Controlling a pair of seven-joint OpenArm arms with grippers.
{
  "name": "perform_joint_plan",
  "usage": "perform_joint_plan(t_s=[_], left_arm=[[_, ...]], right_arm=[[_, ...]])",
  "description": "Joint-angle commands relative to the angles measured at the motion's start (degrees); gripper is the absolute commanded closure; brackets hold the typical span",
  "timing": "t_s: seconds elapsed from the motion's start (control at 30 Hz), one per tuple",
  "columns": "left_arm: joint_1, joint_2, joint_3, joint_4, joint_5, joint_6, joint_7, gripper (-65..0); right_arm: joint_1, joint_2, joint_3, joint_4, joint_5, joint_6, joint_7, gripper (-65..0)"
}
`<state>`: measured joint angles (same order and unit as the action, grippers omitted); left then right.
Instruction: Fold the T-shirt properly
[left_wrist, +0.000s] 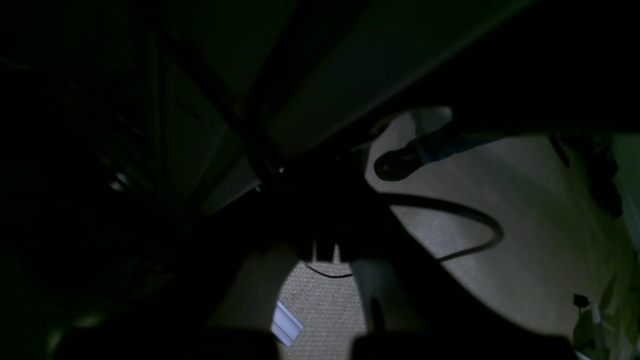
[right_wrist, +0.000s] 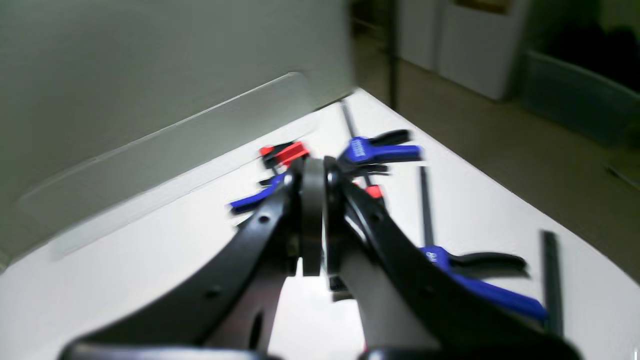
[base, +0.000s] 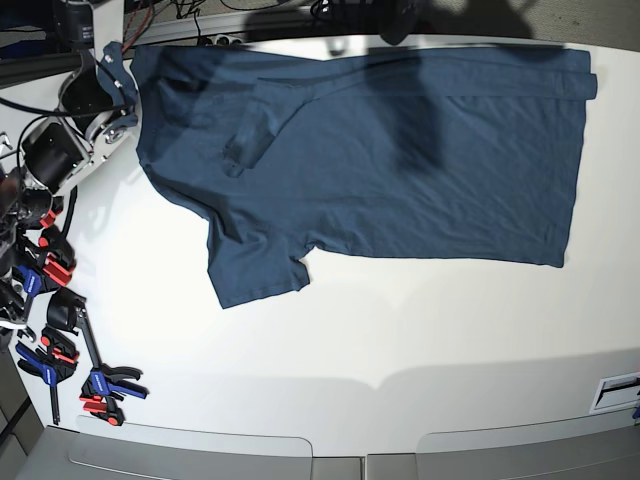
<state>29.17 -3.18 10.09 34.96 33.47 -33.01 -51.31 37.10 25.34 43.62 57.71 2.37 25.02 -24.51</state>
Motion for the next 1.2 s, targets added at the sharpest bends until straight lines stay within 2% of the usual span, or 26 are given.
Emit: perform_joint_plan(t_s=[0.0,0.07,0.13,0.17,0.2,0.27,0.3,0.63,0.77,0.87,1.03,1.17], left_arm=[[0.5,1.25,0.52,0.63,-0.5,-2.12,-6.69,0.0],[0.52,1.25,0.52,0.63,-0.48,-2.12,-6.69,0.0],[0.5,1.25,0.52,0.63,-0.5,-2.14,-6.69,0.0],[0.5,1.25,0.52,0.63,-0.5,-2.12,-6.69,0.0],[0.5,1.25,0.52,0.63,-0.48,-2.14,-6.69,0.0],[0.52,1.25,0.52,0.63,-0.5,-2.14,-6.69,0.0],[0.5,1.25,0.52,0.63,-0.5,-2.12,-6.69,0.0],[0.52,1.25,0.52,0.63,-0.5,-2.12,-6.69,0.0],[0.52,1.27,0.52,0.63,-0.5,-2.12,-6.69,0.0],[0.52,1.27,0.52,0.63,-0.5,-2.12,-6.71,0.0],[0.52,1.27,0.5,0.63,-0.5,-2.14,-6.71,0.0],[0.52,1.25,0.52,0.63,-0.5,-2.14,-6.71,0.0]], right_arm=[[1.79,1.18,-0.2,0.17,0.85,-0.09,1.81,0.0],[1.77,1.16,-0.2,-1.18,3.19,0.02,0.5,0.0],[1.77,1.25,-0.46,-2.93,8.39,0.28,-5.11,0.0],[1.77,1.38,-1.03,-3.89,10.45,1.64,-7.82,0.0],[1.77,1.46,-1.66,-4.87,11.47,4.09,-8.04,0.0],[1.77,1.49,-3.67,-6.82,11.47,8.33,-5.88,0.0],[1.77,1.49,-4.98,-7.69,11.1,9.25,-4.68,0.0],[1.77,1.46,-22.86,-9.64,11.13,9.22,-4.63,0.0],[1.77,0.92,-26.99,-9.66,11.1,8.81,-3.76,0.0],[1.77,-0.13,-28.0,-10.34,9.88,6.34,1.22,0.0],[1.77,-1.75,-28.0,-17.97,1.11,4.74,17.11,0.0],[1.57,-2.16,-28.0,-28.37,-7.15,1.36,31.74,0.0]])
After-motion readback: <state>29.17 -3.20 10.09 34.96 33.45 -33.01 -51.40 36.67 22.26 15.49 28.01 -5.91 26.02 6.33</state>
